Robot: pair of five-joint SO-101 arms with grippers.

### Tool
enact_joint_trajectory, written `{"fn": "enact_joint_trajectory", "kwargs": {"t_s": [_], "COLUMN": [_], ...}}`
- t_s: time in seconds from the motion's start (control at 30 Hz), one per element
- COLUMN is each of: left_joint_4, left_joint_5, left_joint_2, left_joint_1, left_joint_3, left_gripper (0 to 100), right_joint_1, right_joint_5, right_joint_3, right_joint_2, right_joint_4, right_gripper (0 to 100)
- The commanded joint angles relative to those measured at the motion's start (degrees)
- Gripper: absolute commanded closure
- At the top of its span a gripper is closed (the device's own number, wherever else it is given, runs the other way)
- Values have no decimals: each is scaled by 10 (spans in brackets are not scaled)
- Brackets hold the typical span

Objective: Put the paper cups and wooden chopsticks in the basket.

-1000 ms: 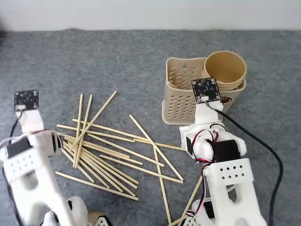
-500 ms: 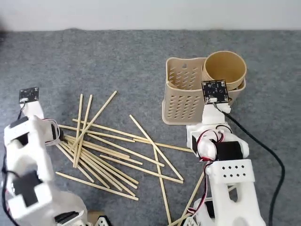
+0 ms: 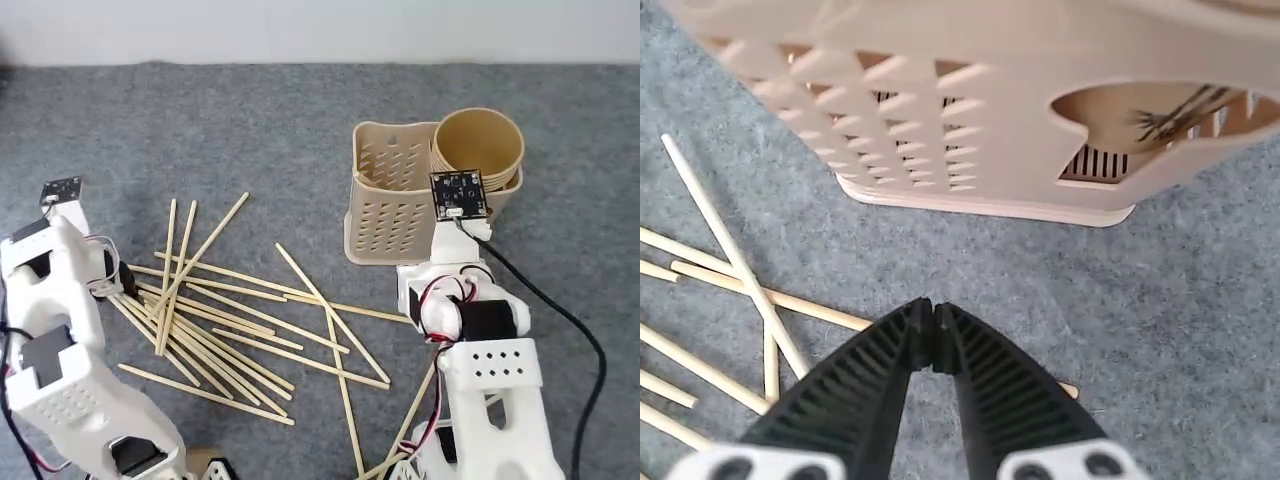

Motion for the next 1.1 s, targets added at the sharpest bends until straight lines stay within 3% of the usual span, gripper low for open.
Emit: {"fn": "enact_joint_trajectory", "kwargs": {"t_s": [0.0,0.2,0.67,1.07], "left_joint_4": [1,18,86,158], "left_joint_5": [3,5,5,6], "left_joint_2": [7,6,-10,-275], "left_joint_1": [6,29,90,153], "left_joint_3": [-17,-30,-46,-48], "left_gripper": [890,983,987,986], "right_joint_1": [6,6,6,6], "right_joint_5": [-7,-7,-7,-7], "right_joint_3": [-4,-4,-3,-3], "right_joint_2": [-11,-11,-11,-11], "right_joint_4": [-5,-5,-4,-4], "right_gripper": [990,990,990,990]}}
